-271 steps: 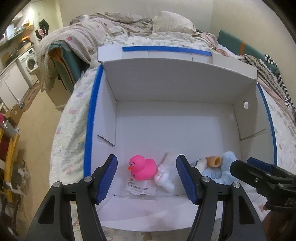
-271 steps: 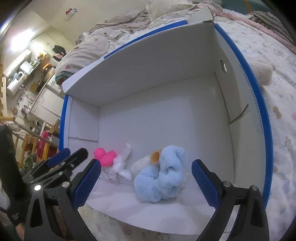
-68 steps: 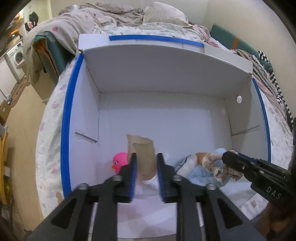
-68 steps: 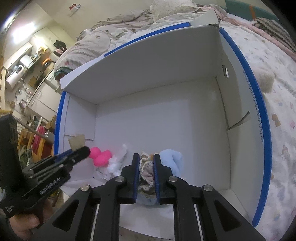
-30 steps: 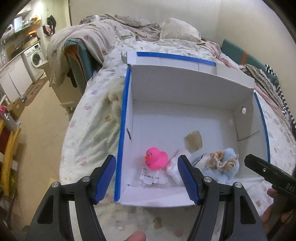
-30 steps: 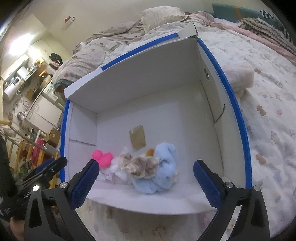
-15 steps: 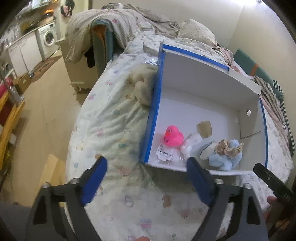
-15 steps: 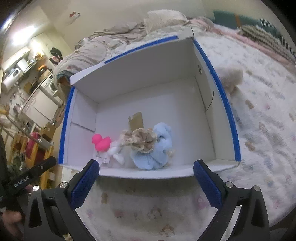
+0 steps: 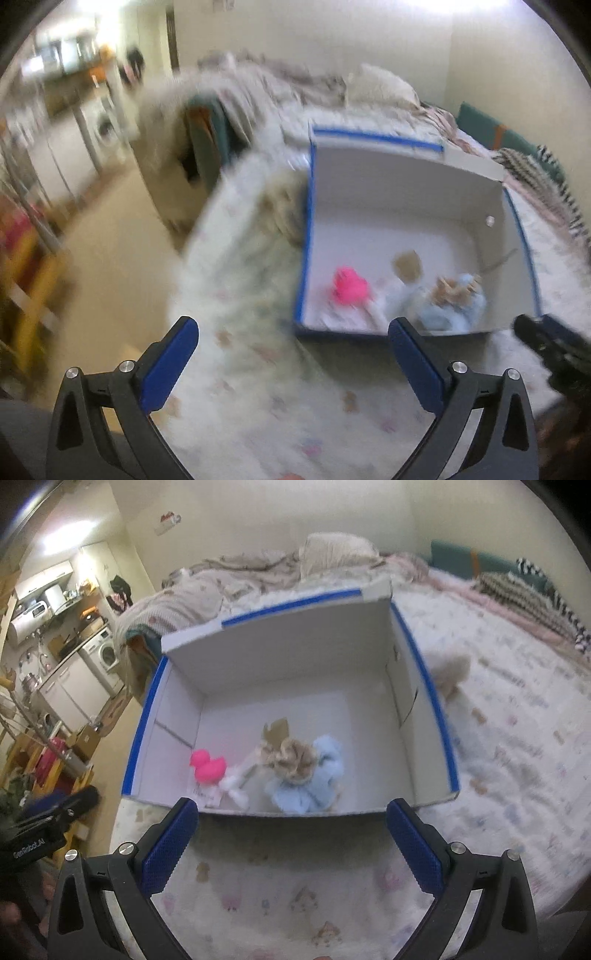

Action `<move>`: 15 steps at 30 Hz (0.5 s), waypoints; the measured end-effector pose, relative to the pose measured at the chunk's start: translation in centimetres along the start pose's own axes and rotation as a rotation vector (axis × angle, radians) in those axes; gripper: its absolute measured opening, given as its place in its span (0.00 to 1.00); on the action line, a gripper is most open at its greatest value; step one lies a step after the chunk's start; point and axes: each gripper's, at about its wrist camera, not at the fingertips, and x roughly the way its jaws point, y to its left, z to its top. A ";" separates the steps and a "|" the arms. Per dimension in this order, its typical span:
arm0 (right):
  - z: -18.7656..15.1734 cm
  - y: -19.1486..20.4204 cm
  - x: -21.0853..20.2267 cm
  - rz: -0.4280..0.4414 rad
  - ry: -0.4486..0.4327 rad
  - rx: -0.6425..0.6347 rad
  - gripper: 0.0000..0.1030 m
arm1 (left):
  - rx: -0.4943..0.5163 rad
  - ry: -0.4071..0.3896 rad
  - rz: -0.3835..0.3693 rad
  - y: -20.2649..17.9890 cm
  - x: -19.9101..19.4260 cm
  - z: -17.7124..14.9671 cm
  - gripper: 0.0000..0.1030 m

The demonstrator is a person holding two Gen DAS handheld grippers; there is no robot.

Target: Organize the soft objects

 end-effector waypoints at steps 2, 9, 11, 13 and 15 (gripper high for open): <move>0.3 -0.1 -0.5 -0.005 -0.037 -0.001 1.00 | 0.047 -0.080 0.076 -0.7 -1.2 0.1 0.99; 0.6 0.1 -1.5 -0.038 -0.126 -0.030 1.00 | 0.038 -0.145 0.030 -0.5 -2.3 0.3 0.99; 0.6 0.1 -1.5 -0.037 -0.119 -0.028 1.00 | 0.031 -0.141 0.025 -0.4 -2.1 0.5 0.99; 0.6 0.2 -1.5 -0.039 -0.115 -0.031 1.00 | 0.028 -0.141 0.018 -0.5 -2.1 0.3 0.99; 0.5 0.3 -1.4 -0.038 -0.117 -0.034 1.00 | 0.039 -0.143 0.018 -0.7 -2.0 0.2 0.99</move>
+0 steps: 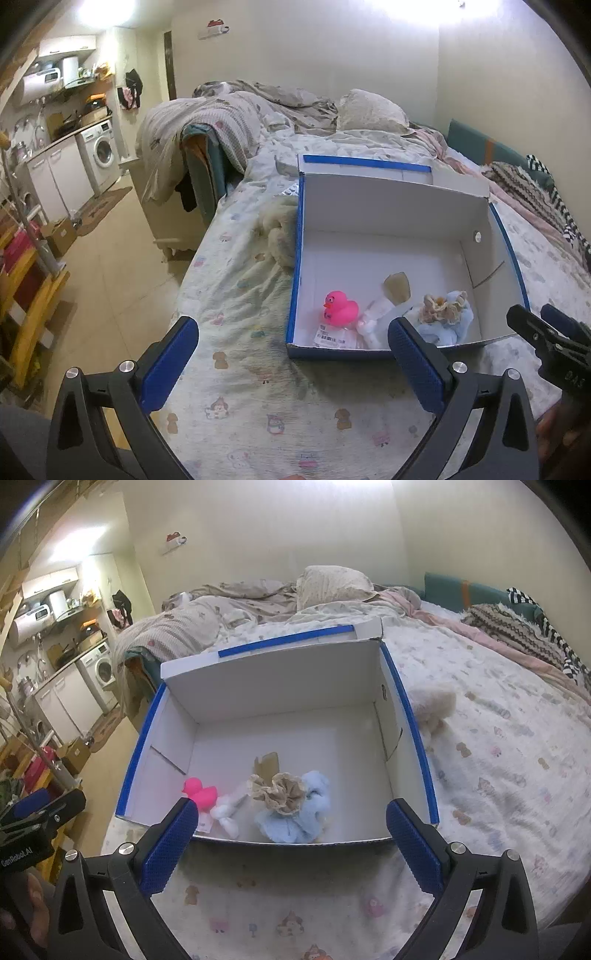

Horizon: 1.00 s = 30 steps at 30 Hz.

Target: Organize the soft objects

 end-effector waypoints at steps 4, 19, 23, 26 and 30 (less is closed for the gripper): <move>-0.1 0.1 0.0 -0.001 0.003 -0.004 1.00 | 0.007 -0.006 -0.009 -0.2 -0.1 -0.1 0.99; 0.0 0.1 0.3 -0.003 0.006 -0.003 1.00 | 0.016 -0.005 -0.024 -0.4 -0.2 -0.3 0.99; -0.1 0.1 0.2 -0.003 0.006 -0.001 1.00 | 0.015 -0.005 -0.023 -0.5 -0.2 -0.3 0.99; 0.0 0.2 0.3 -0.002 0.006 -0.001 1.00 | 0.014 -0.004 -0.024 -0.5 -0.2 -0.3 0.99; 0.0 0.2 0.3 -0.002 0.006 -0.005 1.00 | 0.018 -0.006 -0.024 -0.5 -0.2 -0.3 0.99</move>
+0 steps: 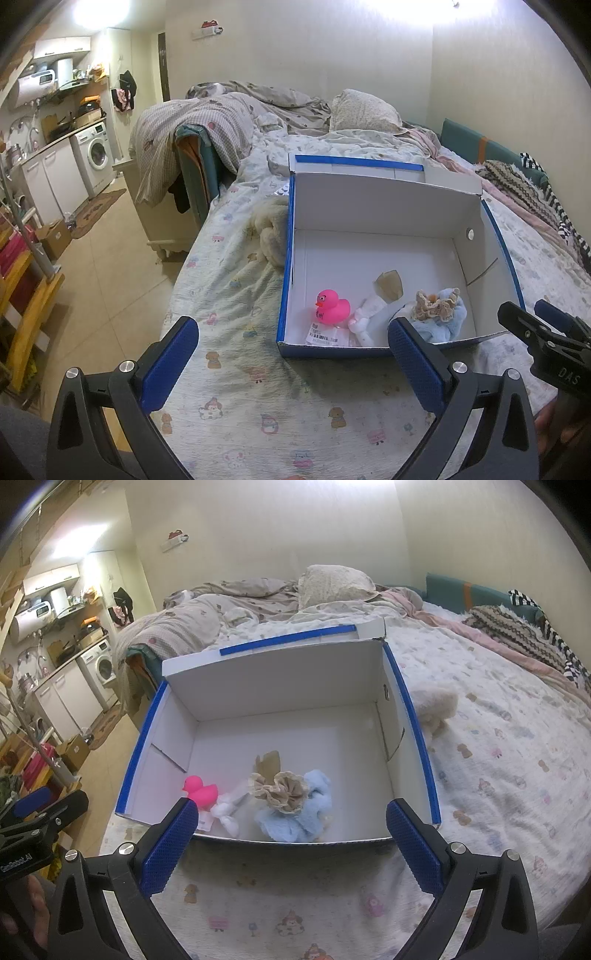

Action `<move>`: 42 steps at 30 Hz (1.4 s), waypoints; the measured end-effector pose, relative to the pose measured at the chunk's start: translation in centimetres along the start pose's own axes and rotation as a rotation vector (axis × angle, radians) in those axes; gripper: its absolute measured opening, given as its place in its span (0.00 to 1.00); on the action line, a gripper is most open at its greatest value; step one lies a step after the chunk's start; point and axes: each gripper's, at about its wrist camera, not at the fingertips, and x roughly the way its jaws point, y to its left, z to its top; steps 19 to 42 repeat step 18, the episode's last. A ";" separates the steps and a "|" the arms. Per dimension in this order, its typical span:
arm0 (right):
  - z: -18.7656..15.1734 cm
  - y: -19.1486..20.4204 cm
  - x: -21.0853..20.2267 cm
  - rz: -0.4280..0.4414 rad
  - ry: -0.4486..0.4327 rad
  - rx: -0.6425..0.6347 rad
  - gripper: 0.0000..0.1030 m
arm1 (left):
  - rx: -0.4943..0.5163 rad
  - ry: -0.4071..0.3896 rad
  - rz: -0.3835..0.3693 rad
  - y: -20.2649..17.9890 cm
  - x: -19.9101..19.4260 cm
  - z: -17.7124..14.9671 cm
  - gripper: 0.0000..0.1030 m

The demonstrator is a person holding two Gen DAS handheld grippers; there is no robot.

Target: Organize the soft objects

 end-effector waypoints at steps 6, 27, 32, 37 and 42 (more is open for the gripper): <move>0.0 0.0 0.0 -0.001 0.001 -0.001 1.00 | -0.003 0.002 0.001 0.0 0.0 0.0 0.99; -0.1 0.3 -0.2 0.005 -0.003 -0.009 1.00 | -0.011 -0.002 0.007 0.0 0.0 -0.1 0.99; -0.1 0.3 -0.2 0.005 -0.003 -0.009 1.00 | -0.011 -0.002 0.007 0.0 0.0 -0.1 0.99; -0.1 0.3 -0.2 0.005 -0.003 -0.009 1.00 | -0.011 -0.002 0.007 0.0 0.0 -0.1 0.99; -0.1 0.3 -0.2 0.005 -0.003 -0.009 1.00 | -0.011 -0.002 0.007 0.0 0.0 -0.1 0.99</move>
